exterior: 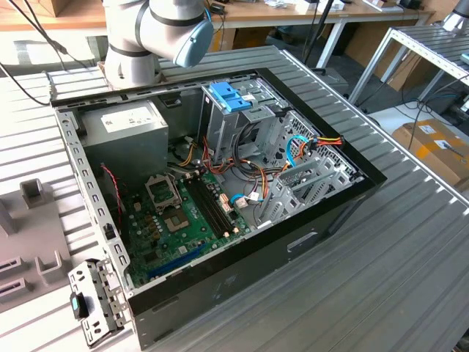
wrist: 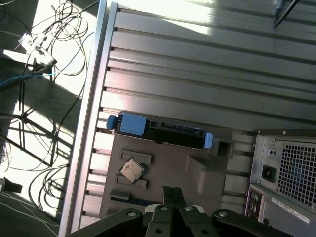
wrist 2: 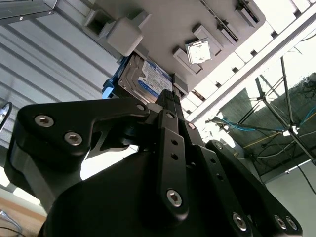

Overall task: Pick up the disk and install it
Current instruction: 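Pick up the disk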

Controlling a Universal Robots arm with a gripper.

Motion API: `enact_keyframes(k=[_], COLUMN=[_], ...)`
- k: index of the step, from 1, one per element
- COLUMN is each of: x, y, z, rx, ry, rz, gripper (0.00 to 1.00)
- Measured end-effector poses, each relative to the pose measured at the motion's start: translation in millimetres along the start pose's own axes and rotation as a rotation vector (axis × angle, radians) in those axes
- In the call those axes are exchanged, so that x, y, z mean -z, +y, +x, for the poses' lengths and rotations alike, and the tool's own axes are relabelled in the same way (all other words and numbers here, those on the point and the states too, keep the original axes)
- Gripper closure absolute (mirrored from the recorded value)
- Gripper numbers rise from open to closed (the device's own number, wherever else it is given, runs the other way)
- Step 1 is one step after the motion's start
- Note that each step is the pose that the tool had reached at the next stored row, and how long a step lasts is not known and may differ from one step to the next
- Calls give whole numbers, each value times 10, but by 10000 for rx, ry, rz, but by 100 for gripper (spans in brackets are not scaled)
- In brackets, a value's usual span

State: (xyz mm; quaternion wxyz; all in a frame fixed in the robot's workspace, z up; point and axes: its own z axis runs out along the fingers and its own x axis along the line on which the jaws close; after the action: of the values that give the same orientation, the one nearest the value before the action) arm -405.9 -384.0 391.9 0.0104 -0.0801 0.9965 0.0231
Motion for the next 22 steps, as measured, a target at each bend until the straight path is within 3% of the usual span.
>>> enact_keyframes(k=[22], x=[0], y=[0], z=[0], rx=[908], ry=[40], rz=[-22], gripper=[89])
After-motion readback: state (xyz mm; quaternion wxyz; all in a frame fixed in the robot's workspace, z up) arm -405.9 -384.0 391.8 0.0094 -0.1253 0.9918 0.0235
